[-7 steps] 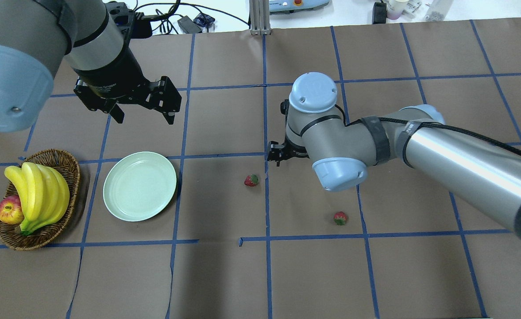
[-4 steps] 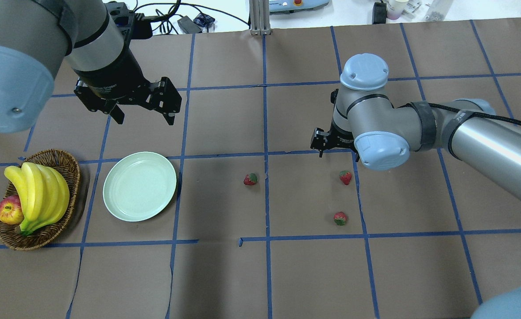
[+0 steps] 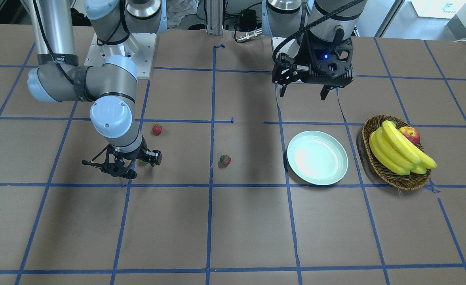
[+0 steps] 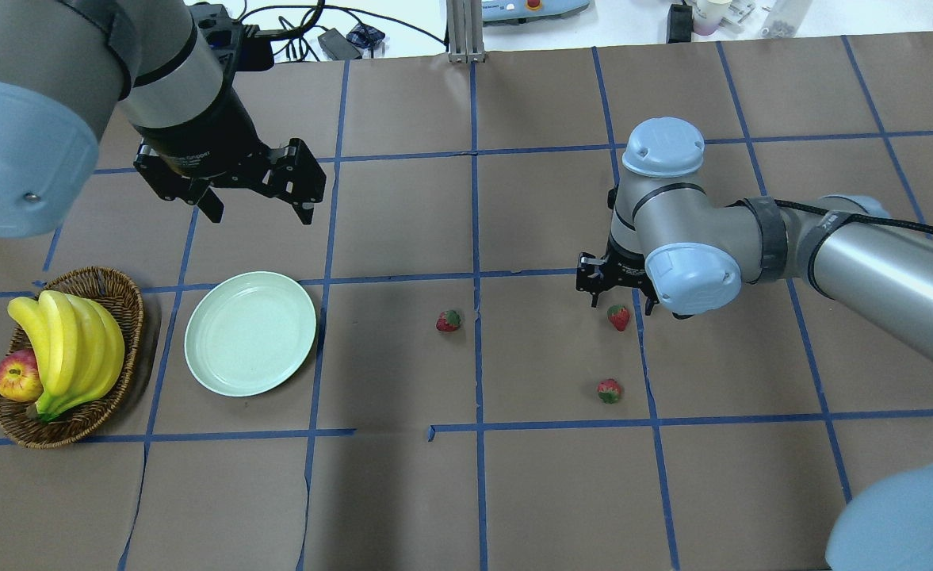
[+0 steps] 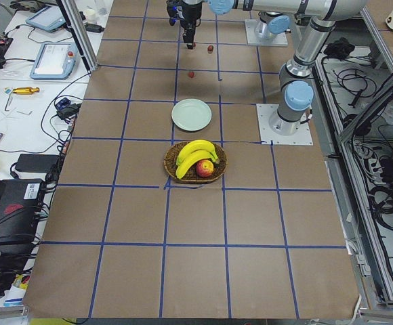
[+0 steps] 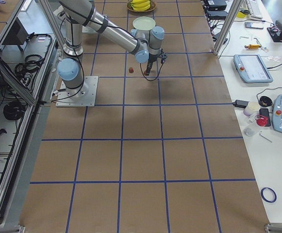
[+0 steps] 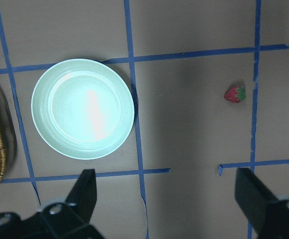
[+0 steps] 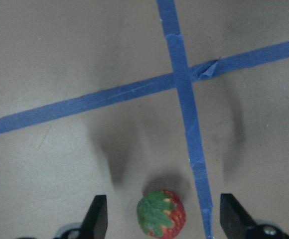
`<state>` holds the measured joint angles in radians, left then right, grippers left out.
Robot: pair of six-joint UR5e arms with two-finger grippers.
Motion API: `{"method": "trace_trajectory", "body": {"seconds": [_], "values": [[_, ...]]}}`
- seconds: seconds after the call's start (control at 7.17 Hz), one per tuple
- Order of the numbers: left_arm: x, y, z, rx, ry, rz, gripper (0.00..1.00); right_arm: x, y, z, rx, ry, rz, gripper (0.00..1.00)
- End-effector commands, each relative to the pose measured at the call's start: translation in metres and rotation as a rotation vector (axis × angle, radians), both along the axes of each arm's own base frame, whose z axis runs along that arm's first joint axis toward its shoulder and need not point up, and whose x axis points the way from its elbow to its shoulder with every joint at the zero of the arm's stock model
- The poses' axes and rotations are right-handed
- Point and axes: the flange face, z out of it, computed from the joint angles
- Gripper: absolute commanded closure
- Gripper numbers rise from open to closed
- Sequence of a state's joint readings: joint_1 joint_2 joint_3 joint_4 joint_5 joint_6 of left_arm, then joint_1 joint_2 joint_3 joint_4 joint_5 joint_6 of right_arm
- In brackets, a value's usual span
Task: Collect all strawberries into plate
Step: 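Move the right gripper to the next strawberry and grasp it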
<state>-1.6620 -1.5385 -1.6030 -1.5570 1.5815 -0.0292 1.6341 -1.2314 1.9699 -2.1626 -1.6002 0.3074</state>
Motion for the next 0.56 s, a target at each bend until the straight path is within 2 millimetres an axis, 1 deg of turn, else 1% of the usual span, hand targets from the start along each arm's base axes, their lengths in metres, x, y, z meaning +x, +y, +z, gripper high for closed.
{"method": "trace_trajectory", "body": {"seconds": [0.0,0.14,0.28,0.42], "values": [[0.0,0.0,0.0,0.0,0.0,0.001,0.0,0.0,0.003,-0.006,0.014,0.0,0.005,0.8],[0.0,0.0,0.0,0.0,0.0,0.001,0.0,0.0,-0.002,0.0,-0.002,-0.003,0.007,0.86],[0.0,0.0,0.001,-0.001,0.0,0.001,0.0,0.0,-0.003,0.005,-0.014,-0.006,0.026,1.0],[0.0,0.0,0.001,-0.001,0.0,0.001,0.0,0.005,-0.007,0.015,-0.044,-0.013,0.034,1.0]]}}
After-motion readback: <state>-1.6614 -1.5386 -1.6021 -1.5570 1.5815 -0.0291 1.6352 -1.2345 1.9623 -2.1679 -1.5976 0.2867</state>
